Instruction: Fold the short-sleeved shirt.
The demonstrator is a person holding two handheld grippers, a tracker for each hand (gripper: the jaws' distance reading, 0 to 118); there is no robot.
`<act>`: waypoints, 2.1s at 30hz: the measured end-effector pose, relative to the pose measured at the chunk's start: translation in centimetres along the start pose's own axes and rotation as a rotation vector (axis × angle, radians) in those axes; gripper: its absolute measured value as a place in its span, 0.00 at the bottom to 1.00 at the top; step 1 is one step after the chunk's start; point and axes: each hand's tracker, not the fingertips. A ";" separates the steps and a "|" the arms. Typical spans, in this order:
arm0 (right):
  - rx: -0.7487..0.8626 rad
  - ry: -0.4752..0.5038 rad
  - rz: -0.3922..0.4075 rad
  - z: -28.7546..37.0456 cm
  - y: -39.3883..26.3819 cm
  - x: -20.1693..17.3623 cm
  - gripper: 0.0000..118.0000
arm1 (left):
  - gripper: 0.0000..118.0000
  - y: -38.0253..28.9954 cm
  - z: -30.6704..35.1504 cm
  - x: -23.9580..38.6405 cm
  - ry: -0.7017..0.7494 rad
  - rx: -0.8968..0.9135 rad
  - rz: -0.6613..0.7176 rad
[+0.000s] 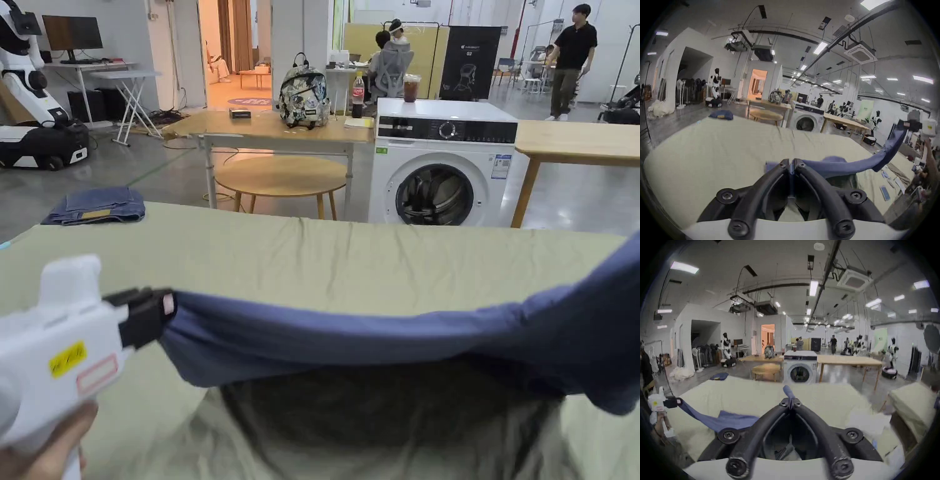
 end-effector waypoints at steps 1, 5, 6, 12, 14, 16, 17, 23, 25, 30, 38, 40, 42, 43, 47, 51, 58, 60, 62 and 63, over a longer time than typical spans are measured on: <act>-0.022 -0.006 -0.033 1.0 -2.1 0.3 0.00 | 0.00 -1.8 1.1 -0.3 0.008 -0.018 0.022; -0.091 -0.030 -0.104 5.2 -10.4 0.8 0.00 | 0.00 -9.0 5.3 -2.4 0.020 -0.118 0.154; -0.093 -0.033 -0.097 6.1 -12.2 0.8 0.00 | 0.00 -10.4 6.4 -2.6 0.039 -0.137 0.172; -0.233 -0.044 -0.145 7.7 -18.3 0.8 0.00 | 0.00 -15.6 9.3 -5.0 0.059 -0.224 0.243; -0.278 -0.090 -0.143 7.0 -20.1 0.8 0.00 | 0.01 -16.9 8.8 -5.1 0.061 -0.237 0.235; -0.331 -0.034 -0.172 5.7 -22.2 1.1 0.00 | 0.05 -17.8 8.5 -4.4 0.031 -0.274 0.188; -0.350 -0.057 -0.184 5.2 -23.1 1.0 0.00 | 0.09 -18.0 8.3 -4.1 0.048 -0.276 0.155; -0.427 0.000 -0.183 2.9 -28.3 -0.6 0.69 | 0.41 -17.4 8.2 -2.0 0.090 -0.287 0.117; -0.425 0.001 -0.172 3.2 -28.4 -0.9 0.76 | 0.62 -16.6 8.8 -1.3 0.123 -0.259 0.120; -0.255 0.004 -0.202 6.3 -25.0 -1.5 0.76 | 0.67 -12.9 12.0 1.8 0.159 -0.131 -0.006; -0.119 -0.054 -0.080 8.5 -21.2 -5.2 0.00 | 0.00 -8.4 13.1 7.1 0.107 -0.002 -0.066; -0.117 -0.052 -0.037 8.3 -21.5 -5.7 0.00 | 0.00 -8.1 12.7 7.7 0.099 0.002 -0.075; -0.143 -0.043 -0.033 7.8 -21.9 -5.9 0.00 | 0.00 -8.0 12.4 8.2 0.096 -0.003 -0.099; -0.144 -0.042 -0.037 7.7 -22.2 -6.1 0.00 | 0.00 -7.7 12.2 8.1 0.083 0.010 -0.095; -0.161 -0.008 -0.044 7.4 -22.4 -6.7 0.00 | 0.00 -7.3 12.0 7.5 0.007 0.017 -0.026; -0.177 0.013 -0.027 7.2 -22.7 -6.8 0.00 | 0.00 -7.5 11.9 6.5 0.015 -0.001 0.016; -0.193 0.008 -0.078 7.3 -23.4 -5.6 0.00 | 0.00 -9.8 11.6 4.1 0.178 -0.139 -0.067; -0.199 0.004 -0.089 7.3 -23.8 -5.4 0.00 | 0.17 -11.4 10.9 2.8 0.201 -0.196 -0.082; -0.216 0.004 -0.098 7.3 -24.2 -4.9 0.00 | 0.50 -13.6 9.8 1.3 0.240 -0.266 -0.093; -0.224 0.001 -0.101 7.3 -24.4 -4.8 0.00 | 0.53 -14.7 9.2 0.6 0.241 -0.324 -0.085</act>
